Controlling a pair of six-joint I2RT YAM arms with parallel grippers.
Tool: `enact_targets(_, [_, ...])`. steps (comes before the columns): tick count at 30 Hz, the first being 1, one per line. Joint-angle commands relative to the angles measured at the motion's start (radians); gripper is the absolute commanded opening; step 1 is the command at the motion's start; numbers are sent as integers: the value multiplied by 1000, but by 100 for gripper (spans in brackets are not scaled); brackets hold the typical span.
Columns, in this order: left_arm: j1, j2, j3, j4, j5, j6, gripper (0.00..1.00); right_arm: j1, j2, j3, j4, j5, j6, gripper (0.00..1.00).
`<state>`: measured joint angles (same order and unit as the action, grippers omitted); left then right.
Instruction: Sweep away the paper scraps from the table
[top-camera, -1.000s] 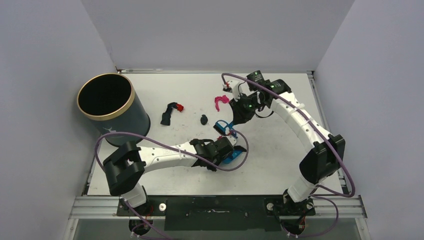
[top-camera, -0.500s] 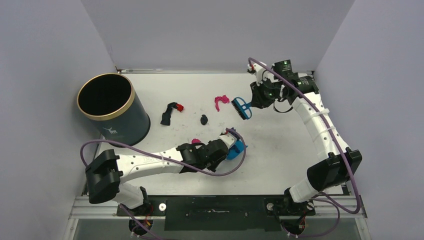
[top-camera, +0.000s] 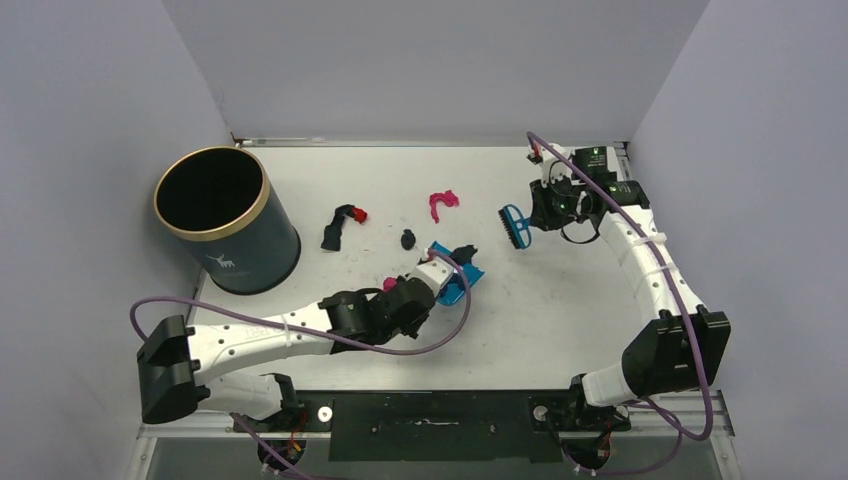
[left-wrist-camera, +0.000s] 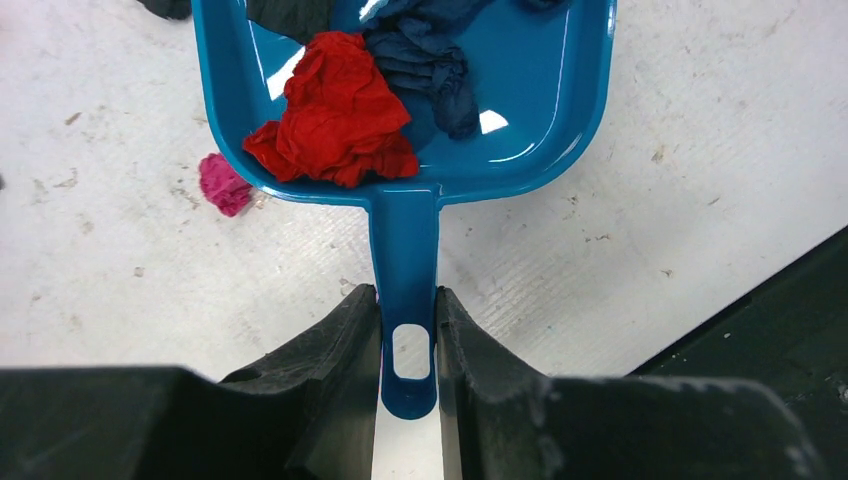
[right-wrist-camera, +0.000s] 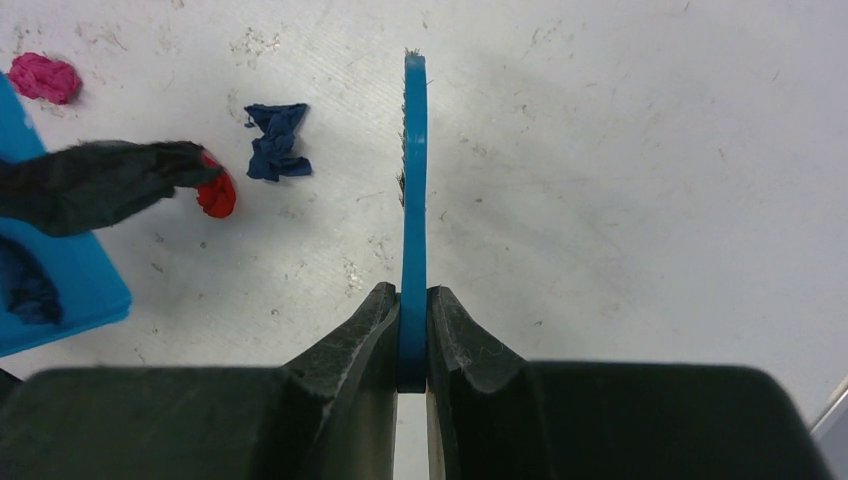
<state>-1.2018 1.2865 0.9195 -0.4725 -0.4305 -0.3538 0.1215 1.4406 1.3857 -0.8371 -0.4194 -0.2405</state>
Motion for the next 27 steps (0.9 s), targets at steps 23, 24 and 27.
enact_targets(23, [170,-267,483,-618,-359,-60,0,-91,-49,-277,271,-241,58,5])
enact_targets(24, [195,-271,504,-636,-367,-59,0,-94,-51,-289,281,-247,61,5])
enact_targets(27, [258,-273,560,-684,-369,-54,0,-111,-54,-320,305,-252,65,5])
